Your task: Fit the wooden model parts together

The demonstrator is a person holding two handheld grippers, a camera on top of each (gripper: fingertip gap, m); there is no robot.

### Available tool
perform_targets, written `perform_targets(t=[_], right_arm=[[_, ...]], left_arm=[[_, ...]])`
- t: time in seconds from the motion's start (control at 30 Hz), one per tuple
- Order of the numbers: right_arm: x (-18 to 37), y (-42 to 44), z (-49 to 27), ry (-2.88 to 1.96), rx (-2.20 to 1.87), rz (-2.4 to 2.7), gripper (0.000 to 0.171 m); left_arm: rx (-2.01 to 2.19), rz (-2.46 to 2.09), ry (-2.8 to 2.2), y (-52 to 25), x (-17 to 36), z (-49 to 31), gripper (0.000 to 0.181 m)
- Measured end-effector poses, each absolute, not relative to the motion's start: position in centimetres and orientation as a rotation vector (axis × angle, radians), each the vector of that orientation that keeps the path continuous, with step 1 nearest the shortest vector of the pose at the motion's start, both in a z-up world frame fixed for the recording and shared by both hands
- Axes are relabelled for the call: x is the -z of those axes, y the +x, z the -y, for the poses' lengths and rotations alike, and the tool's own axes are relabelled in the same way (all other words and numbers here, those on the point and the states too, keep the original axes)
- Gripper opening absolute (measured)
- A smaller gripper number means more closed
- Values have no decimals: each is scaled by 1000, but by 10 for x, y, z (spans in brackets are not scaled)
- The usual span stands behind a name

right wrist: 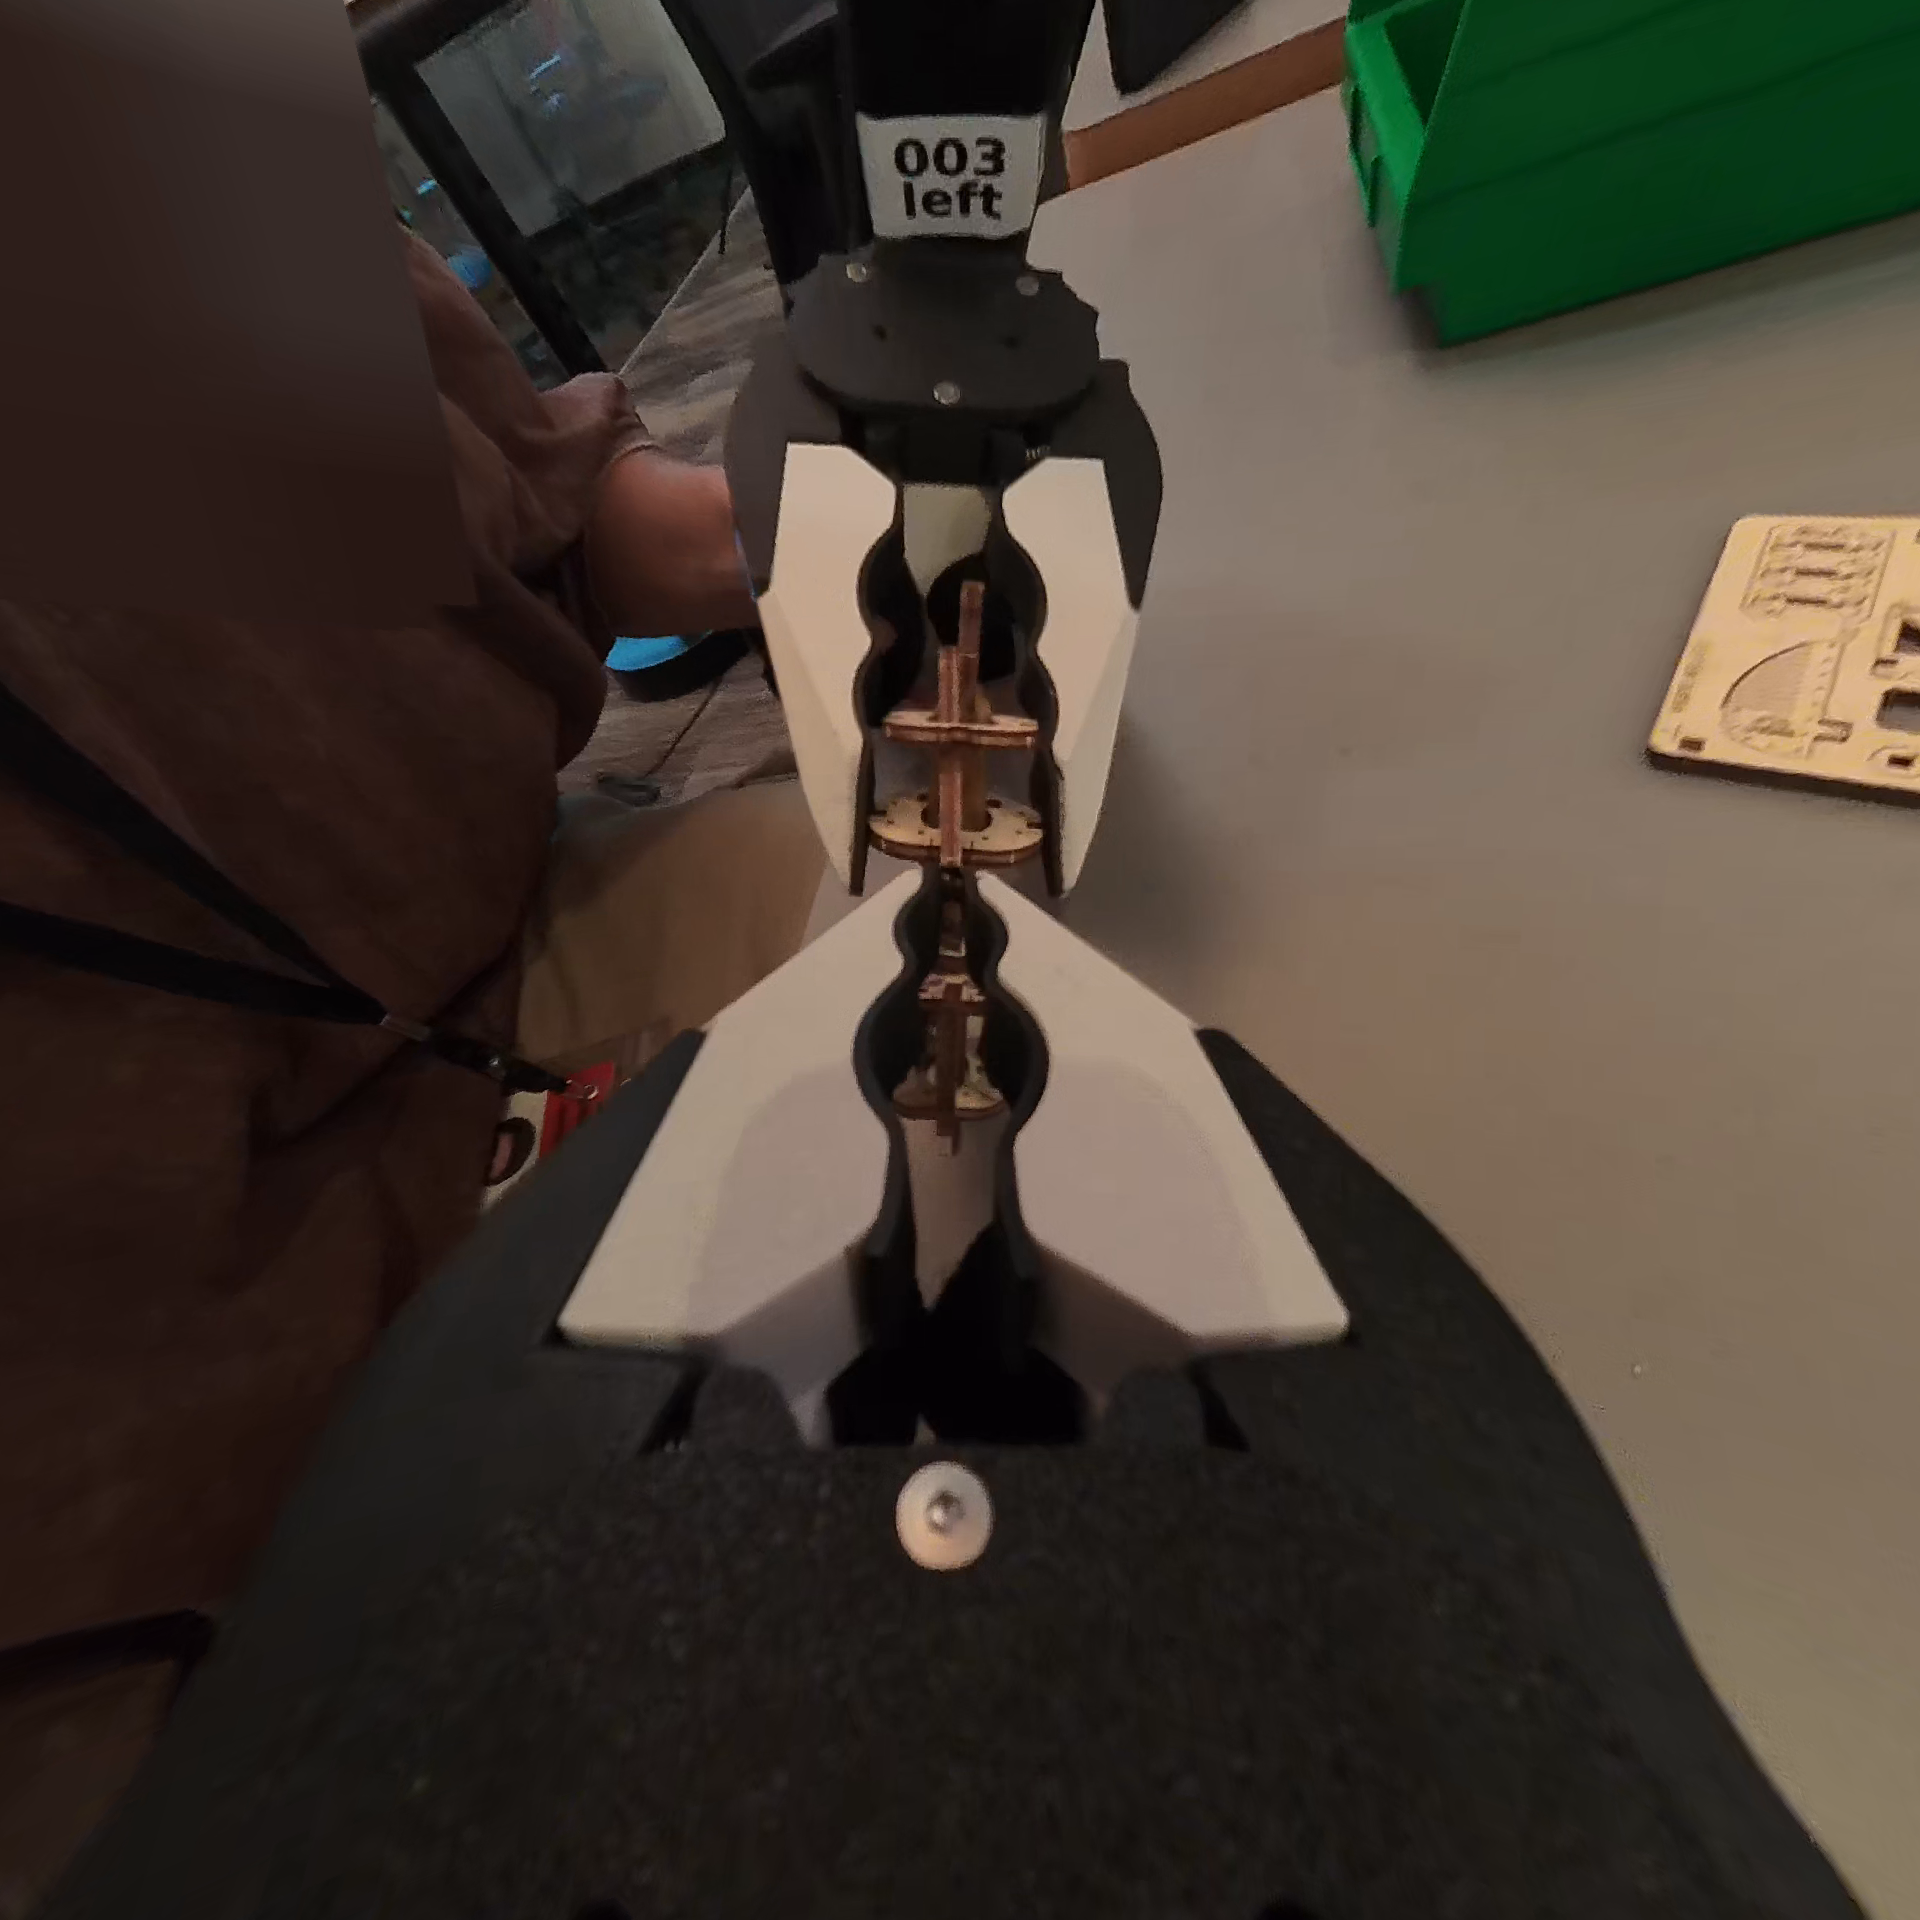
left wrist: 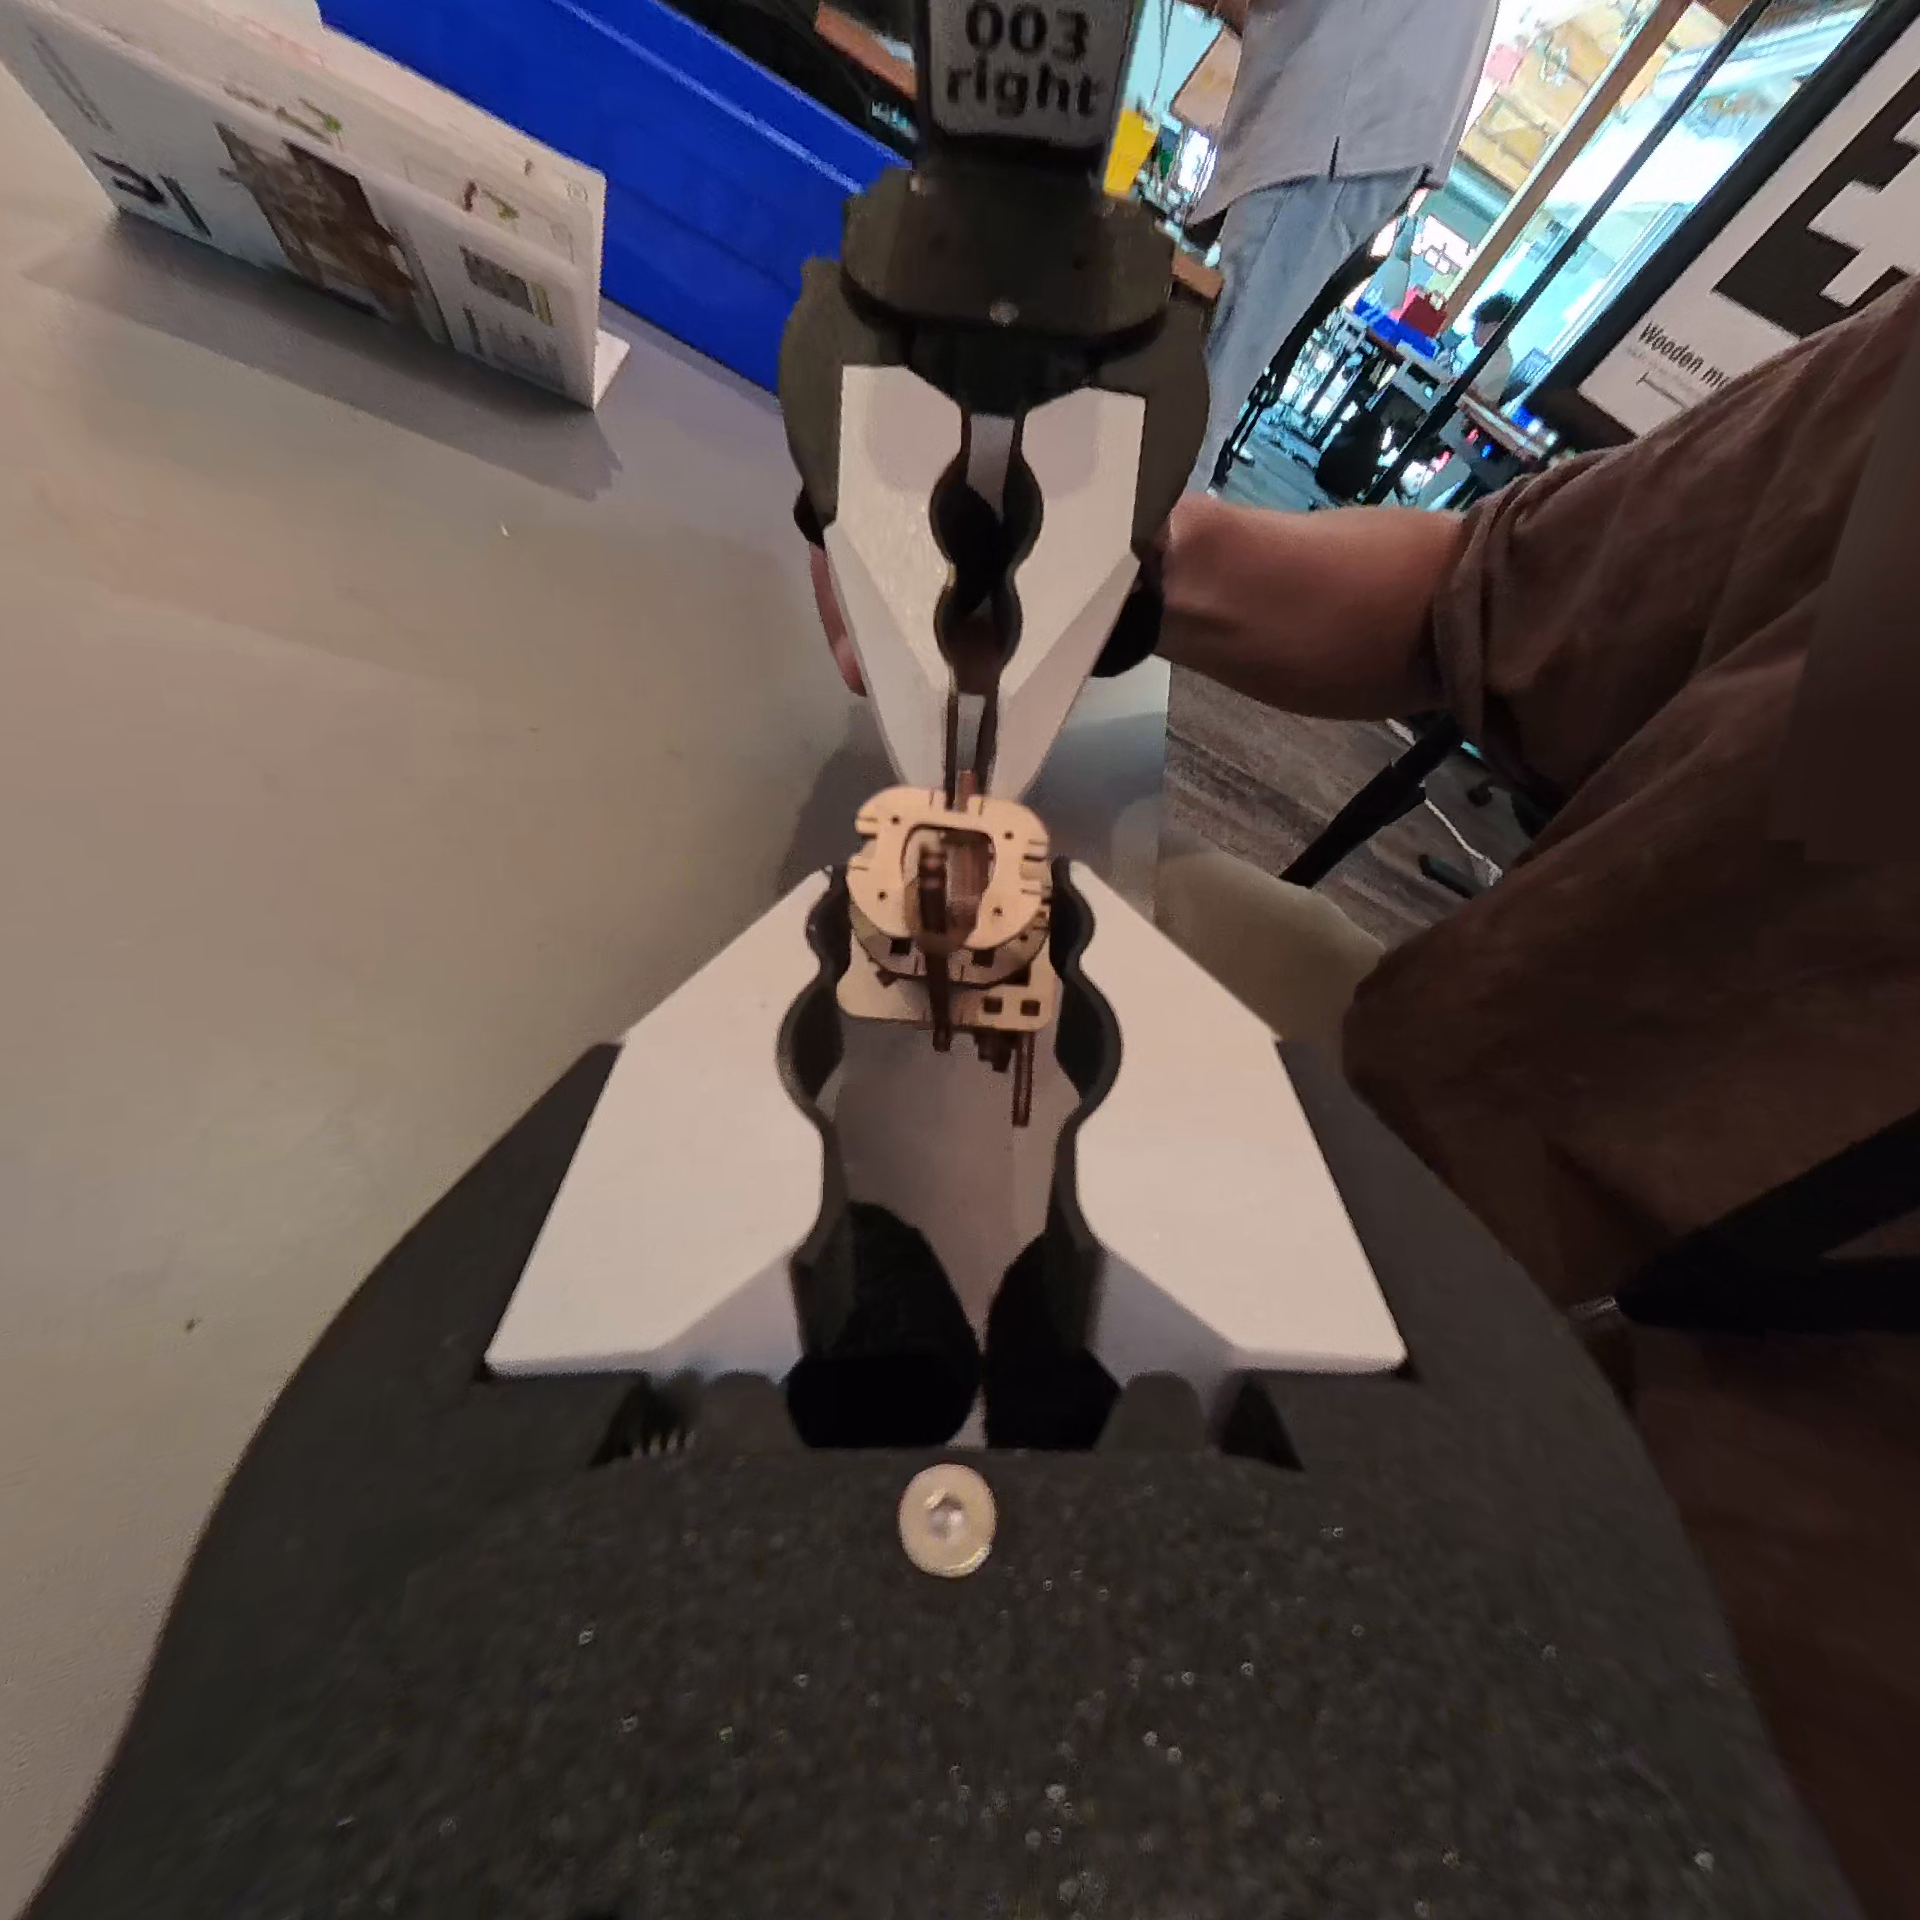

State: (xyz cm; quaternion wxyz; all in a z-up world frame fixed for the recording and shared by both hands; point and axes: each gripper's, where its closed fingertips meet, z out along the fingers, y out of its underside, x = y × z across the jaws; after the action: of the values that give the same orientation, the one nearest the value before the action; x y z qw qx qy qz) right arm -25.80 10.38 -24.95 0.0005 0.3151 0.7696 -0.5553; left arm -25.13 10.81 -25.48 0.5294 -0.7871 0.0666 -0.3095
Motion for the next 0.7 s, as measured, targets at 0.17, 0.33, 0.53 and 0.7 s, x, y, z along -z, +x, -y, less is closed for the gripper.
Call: perform_targets(t=[0.17, 0.33, 0.53, 0.7], right_arm=[[251, -250, -103, 1006, 1638, -2181, 2], [251, -253, -103, 1021, 1644, -2034, 2], [248, -255, -108, 1034, 1750, -2075, 6], [249, -258, -105, 1038, 1767, -2151, 3]], left_arm=[[727, -206, -1920, -244, 261, -108, 36], [689, -231, -1972, -242, 269, -111, 36], [684, -208, -1951, -247, 265, -110, 36], [675, -225, -1973, -245, 269, -110, 36]])
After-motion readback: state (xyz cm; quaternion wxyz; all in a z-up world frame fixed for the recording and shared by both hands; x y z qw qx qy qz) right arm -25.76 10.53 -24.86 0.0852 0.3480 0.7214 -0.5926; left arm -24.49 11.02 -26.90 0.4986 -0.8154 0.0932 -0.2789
